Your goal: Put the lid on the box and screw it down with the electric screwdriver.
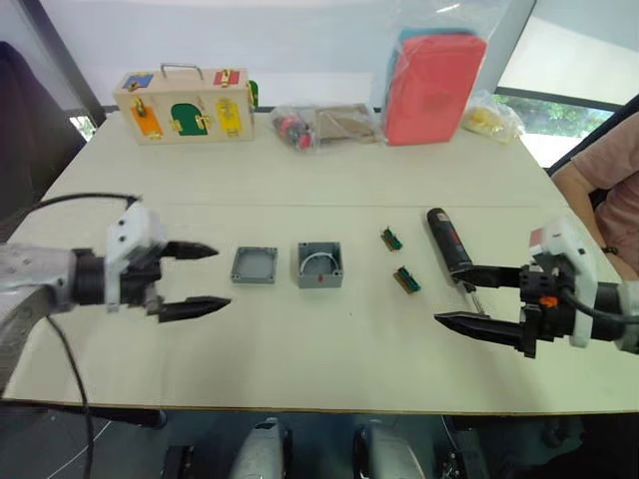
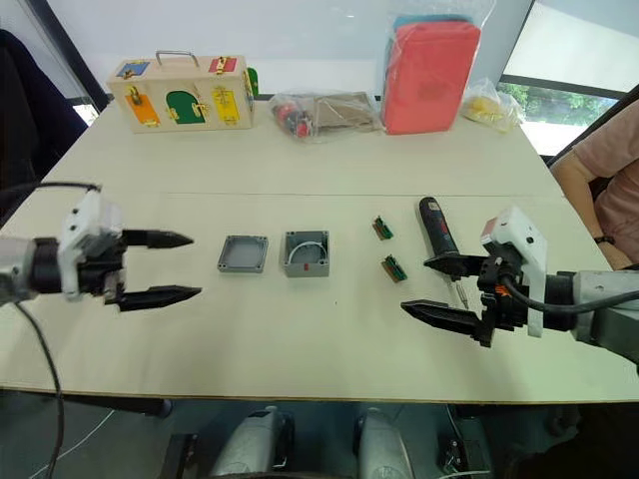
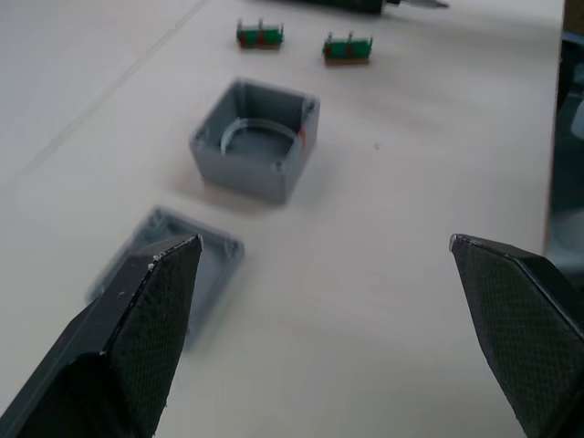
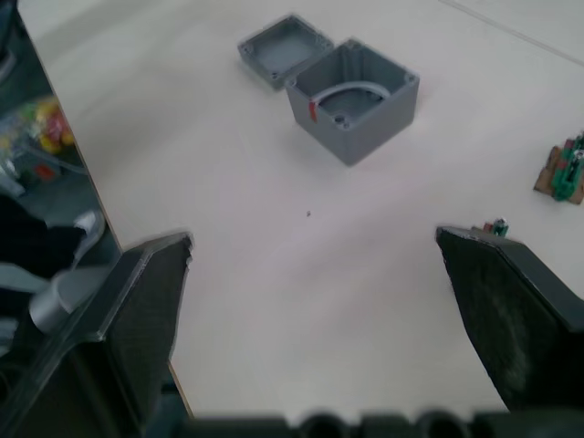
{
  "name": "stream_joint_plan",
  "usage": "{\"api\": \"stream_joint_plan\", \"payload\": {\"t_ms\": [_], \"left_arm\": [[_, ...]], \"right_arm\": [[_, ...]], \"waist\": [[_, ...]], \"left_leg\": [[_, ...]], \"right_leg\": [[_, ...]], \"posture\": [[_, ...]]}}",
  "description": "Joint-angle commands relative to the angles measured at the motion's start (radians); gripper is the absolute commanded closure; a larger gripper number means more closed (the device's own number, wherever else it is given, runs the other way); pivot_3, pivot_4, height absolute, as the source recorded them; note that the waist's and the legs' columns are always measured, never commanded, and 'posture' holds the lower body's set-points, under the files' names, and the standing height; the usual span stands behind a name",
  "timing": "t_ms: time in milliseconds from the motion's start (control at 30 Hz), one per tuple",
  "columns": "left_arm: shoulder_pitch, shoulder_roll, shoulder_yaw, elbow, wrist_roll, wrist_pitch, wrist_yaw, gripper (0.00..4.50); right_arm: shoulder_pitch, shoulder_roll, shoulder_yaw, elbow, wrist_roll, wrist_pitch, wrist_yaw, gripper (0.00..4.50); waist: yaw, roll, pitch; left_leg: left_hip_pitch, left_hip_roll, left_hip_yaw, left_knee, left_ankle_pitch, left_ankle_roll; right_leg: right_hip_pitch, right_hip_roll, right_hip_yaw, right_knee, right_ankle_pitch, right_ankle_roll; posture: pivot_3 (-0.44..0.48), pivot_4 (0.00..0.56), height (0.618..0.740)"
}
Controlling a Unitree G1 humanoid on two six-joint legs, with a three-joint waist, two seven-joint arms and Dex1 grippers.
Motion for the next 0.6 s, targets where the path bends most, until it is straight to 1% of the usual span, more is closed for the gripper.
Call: {"api": "stream_joint_plan", "payload": {"t_ms": [33,167,233,367,433,500,600], "left_arm": [[-0.191,-0.106,-0.192,0.168,0.157,-0.162,-0.074,0.03],[-0.334,-0.232,-0.341,0.378,0.293,-0.346,-0.159,0.03],[-0.374,-0.282,-0.382,0.473,0.339,-0.422,-0.186,0.03],[-0.461,-0.367,-0.440,0.665,0.412,-0.546,-0.251,0.03],[-0.498,-0.406,-0.460,0.764,0.453,-0.623,-0.264,0.03],[-0.527,-0.440,-0.469,0.846,0.482,-0.680,-0.265,0.03],[-0.564,-0.491,-0.462,0.939,0.502,-0.716,-0.267,0.03]], "right_arm": [[-0.030,0.053,0.037,-0.073,0.051,0.000,-0.099,0.00],[-0.036,0.088,0.102,-0.111,-0.017,-0.036,-0.163,0.00],[-0.040,0.099,0.130,-0.127,-0.044,-0.053,-0.184,0.00],[-0.048,0.139,0.142,-0.148,-0.035,-0.057,-0.249,0.00],[-0.034,0.152,0.144,-0.166,-0.037,-0.062,-0.273,0.00],[-0.023,0.157,0.146,-0.182,-0.041,-0.062,-0.293,0.00],[-0.019,0.168,0.140,-0.197,-0.020,-0.058,-0.331,0.00]], "waist": [[-0.002,0.000,0.000],[-0.005,-0.001,0.000],[-0.006,0.000,0.000],[-0.003,-0.001,0.001],[-0.002,-0.001,0.001],[-0.002,-0.001,0.001],[-0.002,-0.001,0.001]], "left_leg": [[-0.001,-0.002,0.001,0.000,0.000,0.000],[-0.004,-0.003,0.000,0.001,0.000,0.000],[-0.005,-0.003,0.000,0.001,0.000,0.000],[-0.006,-0.002,-0.001,0.002,0.000,0.000],[-0.006,-0.002,-0.002,0.003,0.000,0.001],[-0.007,-0.002,-0.003,0.003,0.000,0.001],[-0.007,-0.002,-0.003,0.003,0.000,0.001]], "right_leg": [[0.000,0.000,0.000,0.000,0.000,0.000],[-0.003,0.002,0.000,0.000,0.002,0.004],[-0.004,0.002,0.000,0.000,0.002,0.004],[-0.005,0.003,0.000,0.001,0.003,0.005],[-0.005,0.003,-0.001,0.001,0.003,0.005],[-0.005,0.003,-0.001,0.001,0.003,0.005],[-0.005,0.003,-0.001,0.001,0.004,0.007]], "posture": [[0.000,0.150,0.730],[0.000,0.150,0.730],[0.000,0.150,0.730],[0.000,0.150,0.730],[0.000,0.150,0.730],[0.000,0.150,0.730],[0.000,0.150,0.730]]}}
